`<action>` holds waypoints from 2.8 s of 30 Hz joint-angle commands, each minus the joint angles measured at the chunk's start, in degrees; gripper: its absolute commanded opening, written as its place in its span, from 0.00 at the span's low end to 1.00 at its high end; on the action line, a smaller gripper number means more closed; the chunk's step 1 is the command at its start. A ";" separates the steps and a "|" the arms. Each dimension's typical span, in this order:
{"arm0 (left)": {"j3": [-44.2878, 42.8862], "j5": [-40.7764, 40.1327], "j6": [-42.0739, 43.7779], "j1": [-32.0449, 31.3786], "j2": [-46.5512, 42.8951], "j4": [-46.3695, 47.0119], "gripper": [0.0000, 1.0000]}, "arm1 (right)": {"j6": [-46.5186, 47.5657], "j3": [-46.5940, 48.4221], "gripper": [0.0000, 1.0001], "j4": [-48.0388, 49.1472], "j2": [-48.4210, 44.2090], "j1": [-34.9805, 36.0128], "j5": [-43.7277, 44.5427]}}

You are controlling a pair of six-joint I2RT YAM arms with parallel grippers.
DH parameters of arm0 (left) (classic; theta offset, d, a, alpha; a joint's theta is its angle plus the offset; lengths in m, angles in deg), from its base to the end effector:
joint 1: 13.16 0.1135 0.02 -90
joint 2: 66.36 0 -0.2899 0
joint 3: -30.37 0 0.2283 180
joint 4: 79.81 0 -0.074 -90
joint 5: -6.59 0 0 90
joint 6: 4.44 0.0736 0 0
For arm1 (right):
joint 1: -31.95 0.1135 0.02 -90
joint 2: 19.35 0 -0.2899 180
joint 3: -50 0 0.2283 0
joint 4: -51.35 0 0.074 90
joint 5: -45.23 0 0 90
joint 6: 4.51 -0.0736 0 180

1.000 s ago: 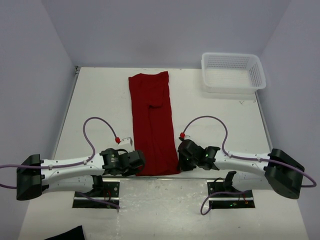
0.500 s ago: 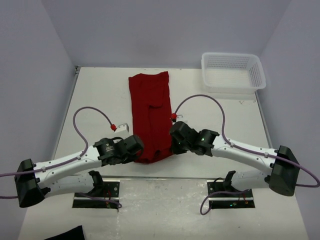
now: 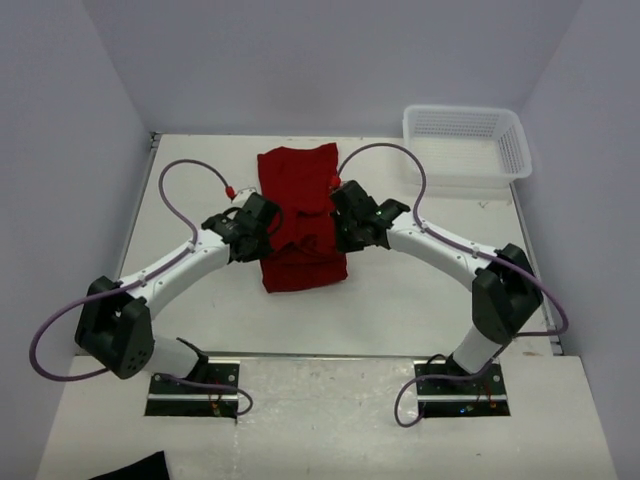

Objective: Fold and stack the t-shirts
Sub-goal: Fold the folded rectangular tshirt in 1/3 of the way

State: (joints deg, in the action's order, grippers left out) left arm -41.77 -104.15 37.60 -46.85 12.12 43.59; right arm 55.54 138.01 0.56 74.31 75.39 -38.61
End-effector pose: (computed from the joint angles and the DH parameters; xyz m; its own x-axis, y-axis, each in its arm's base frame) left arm 0.2258 -0.1192 0.2452 -0.7819 -0.3135 -0.5389 -0.2927 0.9478 -0.1267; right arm 0.2574 0.2329 0.2577 -0.8441 -0.1157 -0.5236 -0.2529 0.9469 0.1985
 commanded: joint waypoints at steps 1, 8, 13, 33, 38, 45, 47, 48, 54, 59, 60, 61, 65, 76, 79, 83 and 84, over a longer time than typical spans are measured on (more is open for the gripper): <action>-5.84 1.92 8.94 4.24 4.13 5.59 0.00 | 5.78 6.14 0.00 -0.66 3.44 -2.74 -2.28; -14.72 4.82 13.07 8.03 15.20 7.53 0.00 | 8.86 13.79 0.00 -0.57 12.76 -7.93 -6.76; -19.64 7.02 14.65 9.61 21.53 9.20 0.00 | 10.70 18.62 0.00 -0.75 18.64 -10.39 -9.22; -23.69 -2.27 19.15 10.23 13.20 16.33 0.70 | 13.89 29.79 0.59 -4.74 13.09 -13.38 -1.05; -15.20 23.32 19.31 8.30 14.24 21.75 0.12 | 8.17 13.11 0.00 3.29 3.98 -13.47 -17.15; -6.46 46.72 18.96 8.55 20.48 38.72 0.00 | 0.16 5.53 0.00 15.34 9.15 -13.82 -41.74; -7.95 48.41 19.22 8.64 23.46 39.17 0.00 | -0.28 6.50 0.00 15.25 13.11 -13.82 -43.85; -8.65 49.20 19.40 8.64 24.43 39.43 0.00 | -0.71 6.50 0.00 15.25 14.16 -13.82 -43.60; -12.79 51.93 19.76 9.08 31.20 42.48 0.00 | 0.16 6.77 0.00 14.20 21.46 -13.82 -40.71; -14.19 53.51 19.05 10.05 36.48 44.70 0.00 | 1.65 8.00 0.00 8.31 26.47 -13.65 -31.92; -14.37 53.86 19.05 10.48 37.27 44.88 0.00 | 1.57 7.48 0.00 8.30 26.74 -13.56 -31.03; -14.55 54.30 19.05 10.75 38.84 45.14 0.00 | 1.31 7.04 0.00 8.22 26.66 -13.56 -28.59; -14.64 56.32 18.79 12.07 42.01 47.16 0.00 | 0.07 4.05 0.00 9.18 26.57 -13.65 -26.19; -8.50 58.26 17.04 13.04 42.47 52.69 0.00 | -3.17 -5.96 0.00 15.06 22.88 -12.50 -24.52; -4.02 59.05 15.19 12.95 41.50 56.12 0.00 | -4.40 -9.74 0.00 17.00 21.04 -11.89 -24.43; 3.27 58.53 14.13 12.78 38.51 59.55 0.00 | -5.55 -13.97 0.00 18.76 18.84 -10.92 -23.82; 4.42 58.26 14.13 12.60 37.03 59.91 0.00 | -6.16 -15.54 0.00 19.55 18.40 -10.83 -23.64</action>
State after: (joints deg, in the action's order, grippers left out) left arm -42.69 -43.54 51.65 -34.17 51.09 104.87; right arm 49.18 128.13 26.07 91.47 63.44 -69.74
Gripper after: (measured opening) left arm 0.002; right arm 0.003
